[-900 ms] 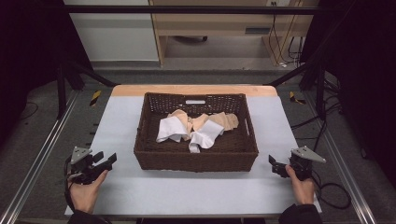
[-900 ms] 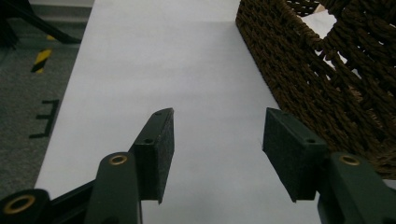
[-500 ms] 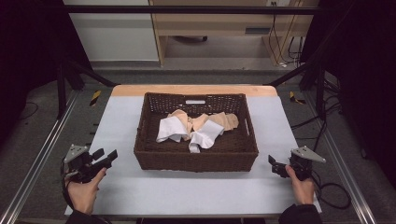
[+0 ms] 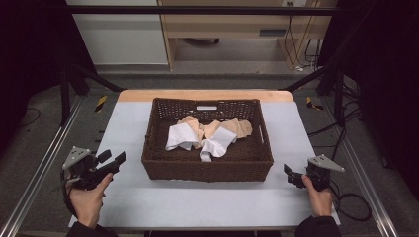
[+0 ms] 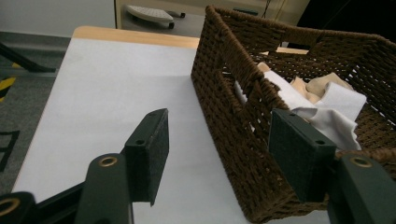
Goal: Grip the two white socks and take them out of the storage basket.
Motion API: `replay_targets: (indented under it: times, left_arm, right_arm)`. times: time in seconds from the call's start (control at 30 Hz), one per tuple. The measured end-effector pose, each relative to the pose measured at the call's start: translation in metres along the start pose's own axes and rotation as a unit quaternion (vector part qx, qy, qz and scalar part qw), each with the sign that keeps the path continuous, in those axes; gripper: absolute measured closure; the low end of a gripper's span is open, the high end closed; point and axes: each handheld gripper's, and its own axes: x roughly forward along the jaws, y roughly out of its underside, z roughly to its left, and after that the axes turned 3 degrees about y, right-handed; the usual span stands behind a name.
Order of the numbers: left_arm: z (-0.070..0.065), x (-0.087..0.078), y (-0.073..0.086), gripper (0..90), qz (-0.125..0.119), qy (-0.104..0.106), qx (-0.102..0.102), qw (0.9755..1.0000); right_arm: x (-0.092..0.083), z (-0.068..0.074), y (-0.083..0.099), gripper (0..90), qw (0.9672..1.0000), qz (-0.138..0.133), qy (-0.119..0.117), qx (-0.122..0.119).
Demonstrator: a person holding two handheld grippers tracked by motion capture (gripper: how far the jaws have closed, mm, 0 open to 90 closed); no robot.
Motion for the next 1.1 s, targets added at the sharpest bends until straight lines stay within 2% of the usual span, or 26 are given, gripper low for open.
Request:
replay_targets:
  times: [0.13,0.47,0.6,0.9,1.1]
  left_arm:
    - [-0.005,-0.001,-0.011,36.5,-0.005,0.003,0.015,0.9999]
    - [-0.022,0.005,-0.037,35.9,-0.025,0.021,0.031,0.999]
    - [-0.032,0.013,-0.046,36.0,-0.026,0.031,0.037,0.9985]
    - [-0.052,0.033,-0.055,36.5,-0.021,0.041,0.046,0.9979]
    - [-0.065,0.041,-0.063,36.6,-0.021,0.049,0.056,0.997]
  right_arm:
    - [0.0,0.0,0.0,4.4,1.0,-0.002,0.002,-0.001]
    - [0.0,0.0,0.0,4.4,1.0,-0.003,0.003,-0.002]
    - [0.0,0.0,0.0,4.4,1.0,-0.002,0.002,-0.001]
    - [0.0,0.0,0.0,4.4,1.0,-0.001,0.001,0.0]
    - [0.0,0.0,0.0,4.4,1.0,-0.001,0.001,0.0]
